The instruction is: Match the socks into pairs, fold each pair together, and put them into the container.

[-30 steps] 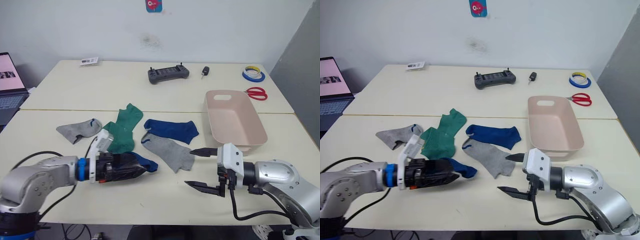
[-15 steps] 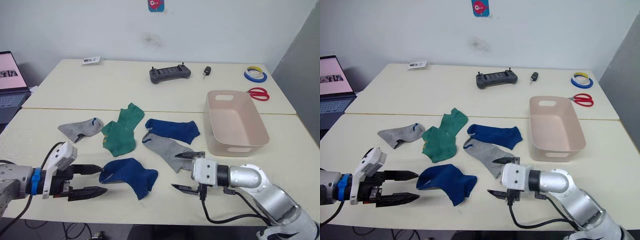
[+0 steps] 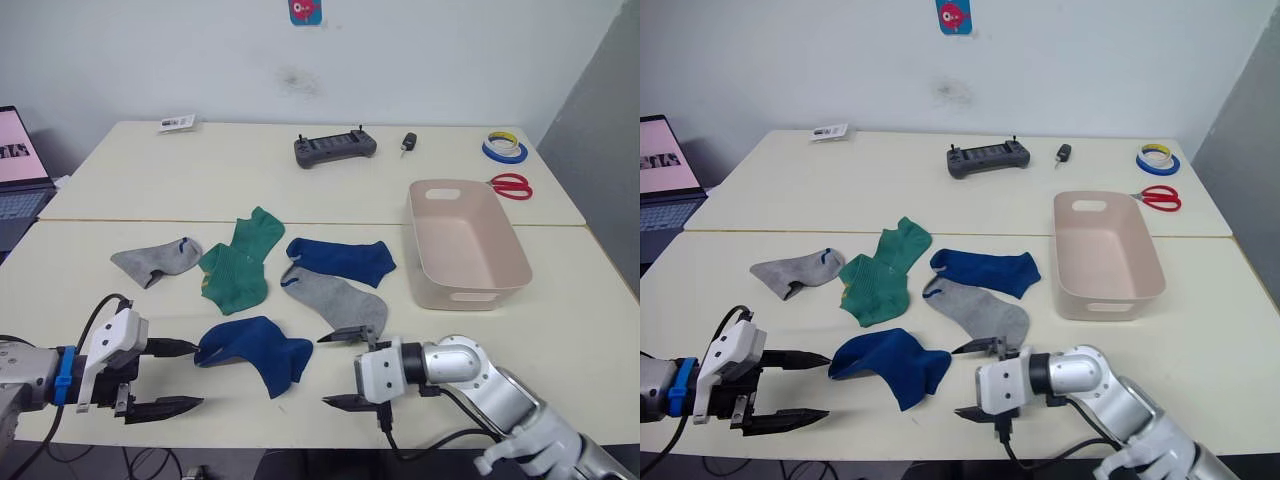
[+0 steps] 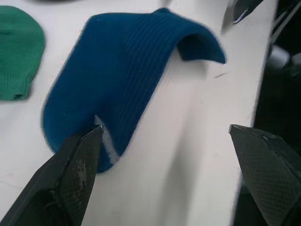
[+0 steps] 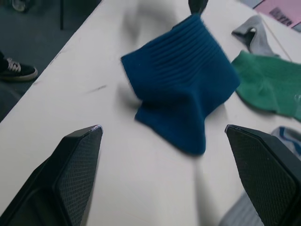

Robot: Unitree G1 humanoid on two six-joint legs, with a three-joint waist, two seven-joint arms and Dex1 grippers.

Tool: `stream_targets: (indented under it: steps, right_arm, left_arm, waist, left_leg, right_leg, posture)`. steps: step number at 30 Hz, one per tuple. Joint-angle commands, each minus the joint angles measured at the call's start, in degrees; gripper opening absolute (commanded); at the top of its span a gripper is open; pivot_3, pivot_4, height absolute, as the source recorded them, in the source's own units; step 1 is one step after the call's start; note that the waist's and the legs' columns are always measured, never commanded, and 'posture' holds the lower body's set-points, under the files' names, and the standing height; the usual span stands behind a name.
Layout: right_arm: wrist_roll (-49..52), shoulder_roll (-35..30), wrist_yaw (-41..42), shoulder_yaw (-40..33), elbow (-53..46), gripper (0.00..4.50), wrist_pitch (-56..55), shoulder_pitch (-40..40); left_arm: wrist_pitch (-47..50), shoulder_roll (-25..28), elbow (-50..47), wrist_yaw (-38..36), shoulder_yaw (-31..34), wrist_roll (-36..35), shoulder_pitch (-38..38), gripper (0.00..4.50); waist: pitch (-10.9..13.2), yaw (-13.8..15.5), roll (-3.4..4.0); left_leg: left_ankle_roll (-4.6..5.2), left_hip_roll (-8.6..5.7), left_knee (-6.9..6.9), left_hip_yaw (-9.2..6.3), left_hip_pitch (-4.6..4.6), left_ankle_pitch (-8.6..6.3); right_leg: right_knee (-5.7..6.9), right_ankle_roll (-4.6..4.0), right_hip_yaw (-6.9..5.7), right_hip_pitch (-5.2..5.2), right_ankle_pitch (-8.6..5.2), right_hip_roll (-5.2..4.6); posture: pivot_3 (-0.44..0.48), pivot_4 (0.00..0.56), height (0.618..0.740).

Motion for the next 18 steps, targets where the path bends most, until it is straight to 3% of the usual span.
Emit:
stream_targets:
  steps: [1, 5, 12, 15, 18]
  right_arm:
    - [1.12, 0.78, 0.84, -0.9, -0.27, 4.5, -0.5, -0.44]
    - [1.97, 0.46, 0.76, -2.63, -1.52, 4.5, 1.01, 0.0]
    - [2.6, 0.06, 0.53, -4.99, -4.33, 4.5, 2.89, 0.99]
    - [2.94, -0.22, 0.59, -5.66, -5.88, 4.5, 3.91, 1.83]
    - [3.48, -0.78, 0.62, -6.39, -7.29, 4.5, 4.78, 2.8]
  left_arm:
    - [-3.99, -0.38, 3.02, 2.76, -1.48, 4.4, -1.57, 4.48]
    - [-20.72, -2.63, 8.73, 4.02, -4.85, 11.4, -4.01, 4.48]
    - [-39.19, -6.07, 20.14, 9.29, -11.14, 20.26, -11.45, 4.48]
    - [-42.44, -6.71, 22.65, 10.77, -13.12, 21.85, -14.11, 3.92]
    - [-43.98, -5.55, 23.09, 9.66, -14.7, 21.73, -14.61, 2.97]
  waist:
    - [0.0, 0.03, 0.0]
    - [-0.01, 0.08, -0.02]
    - [-0.05, 0.33, 0.03]
    - [-0.1, 0.35, 0.12]
    - [-0.12, 0.33, 0.15]
  left_leg:
    - [0.0, -0.01, 0.0, 0.01, 0.0, 0.0]
    - [0.0, -0.02, 0.0, 0.05, -0.01, 0.0]
    - [0.0, -0.05, 0.01, 0.04, 0.01, 0.0]
    - [0.01, -0.08, 0.01, 0.06, 0.1, 0.0]
    - [0.01, -0.08, 0.01, 0.07, 0.15, 0.0]
  right_leg:
    - [0.0, 0.0, 0.0, 0.0, 0.0, 0.0]
    - [0.0, 0.0, -0.03, -0.02, 0.0, -0.02]
    - [0.05, 0.0, -0.04, -0.01, 0.0, -0.05]
    - [0.12, 0.0, -0.04, 0.05, 0.0, -0.07]
    - [0.17, 0.0, -0.04, 0.07, 0.0, -0.06]
  posture:
    - [0.0, 0.15, 0.74]
    - [0.0, 0.15, 0.74]
    - [0.0, 0.15, 0.74]
    - [0.0, 0.15, 0.74]
    - [0.0, 0.15, 0.74]
